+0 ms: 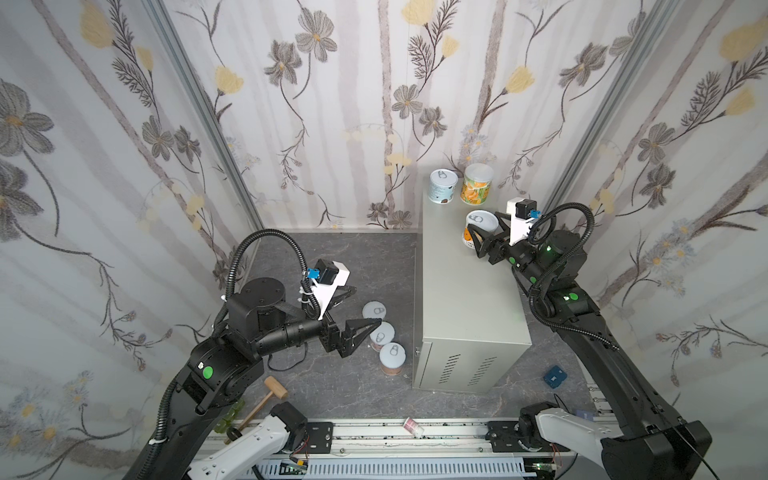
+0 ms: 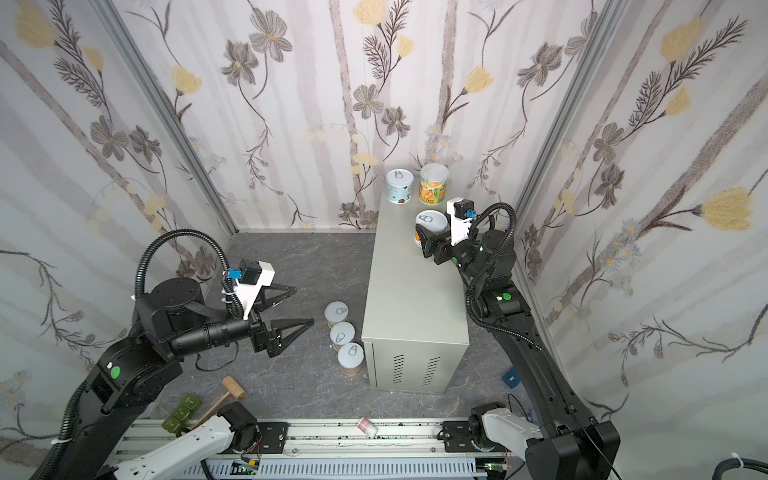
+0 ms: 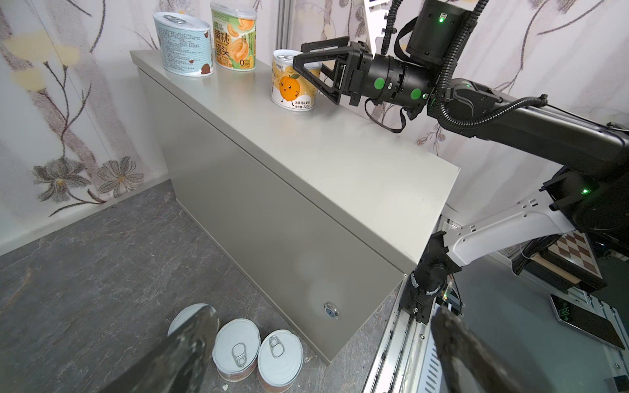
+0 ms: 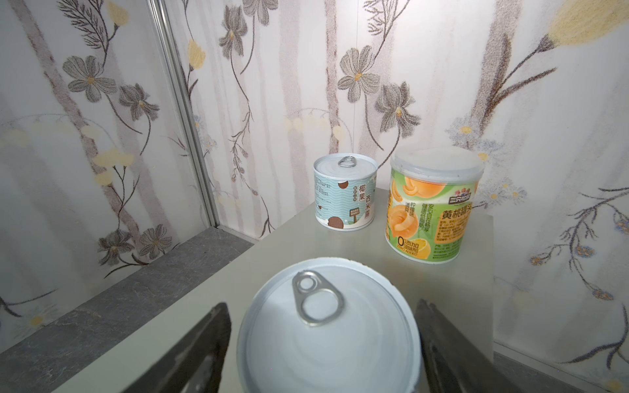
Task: Place and organize the canned foods onto the counter
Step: 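Lower the yellow-labelled can beside the tall can and open the right gripper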
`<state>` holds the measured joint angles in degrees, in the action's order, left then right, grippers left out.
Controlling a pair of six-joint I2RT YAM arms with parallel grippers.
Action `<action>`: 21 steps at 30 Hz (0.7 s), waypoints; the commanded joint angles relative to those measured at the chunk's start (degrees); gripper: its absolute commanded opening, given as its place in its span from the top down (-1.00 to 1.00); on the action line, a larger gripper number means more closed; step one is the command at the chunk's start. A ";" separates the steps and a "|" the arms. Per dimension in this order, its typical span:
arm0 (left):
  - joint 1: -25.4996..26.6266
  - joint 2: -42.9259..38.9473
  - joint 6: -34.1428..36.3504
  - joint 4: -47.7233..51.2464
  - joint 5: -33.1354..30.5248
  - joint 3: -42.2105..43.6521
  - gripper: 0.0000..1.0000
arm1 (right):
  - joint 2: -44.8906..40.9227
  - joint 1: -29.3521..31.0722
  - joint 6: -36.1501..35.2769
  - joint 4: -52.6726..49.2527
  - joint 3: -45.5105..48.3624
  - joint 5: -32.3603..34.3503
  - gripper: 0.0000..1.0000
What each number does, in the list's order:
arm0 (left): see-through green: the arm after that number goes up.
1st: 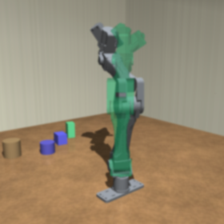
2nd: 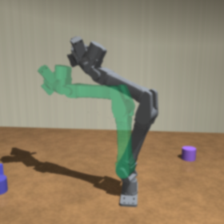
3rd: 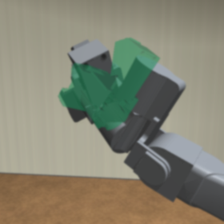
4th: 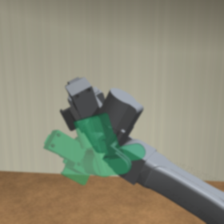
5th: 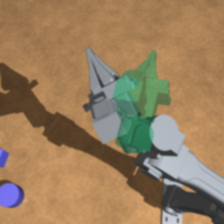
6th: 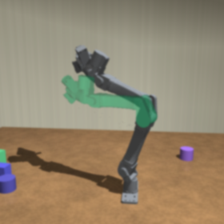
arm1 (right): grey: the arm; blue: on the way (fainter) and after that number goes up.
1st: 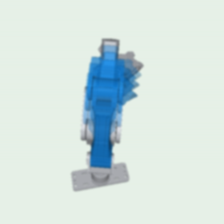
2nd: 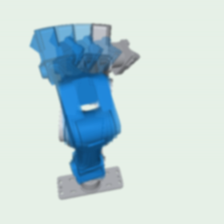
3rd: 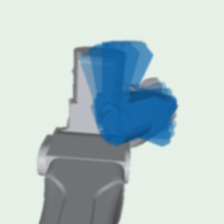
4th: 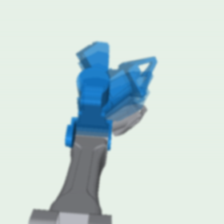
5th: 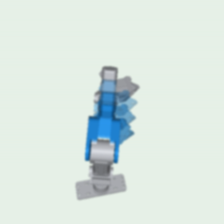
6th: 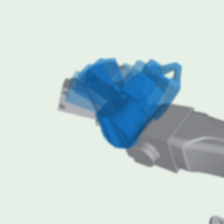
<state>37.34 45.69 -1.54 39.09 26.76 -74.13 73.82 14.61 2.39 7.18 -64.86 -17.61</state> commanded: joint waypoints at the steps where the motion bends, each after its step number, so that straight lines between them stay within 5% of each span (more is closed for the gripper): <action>1: -0.08 0.24 -0.57 -3.48 1.09 -0.31 -1.00 | -0.07 -0.09 -1.03 -1.54 -0.02 0.30 -0.68; 21: -0.05 -0.12 -2.08 -3.87 1.13 -1.02 -1.00 | 5.77 -1.73 -2.50 -2.46 -4.40 4.77 -0.42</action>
<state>37.34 45.82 -3.42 37.01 28.08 -74.76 78.52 13.26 0.75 4.82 -68.38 -15.27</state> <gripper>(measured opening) 0.997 0.741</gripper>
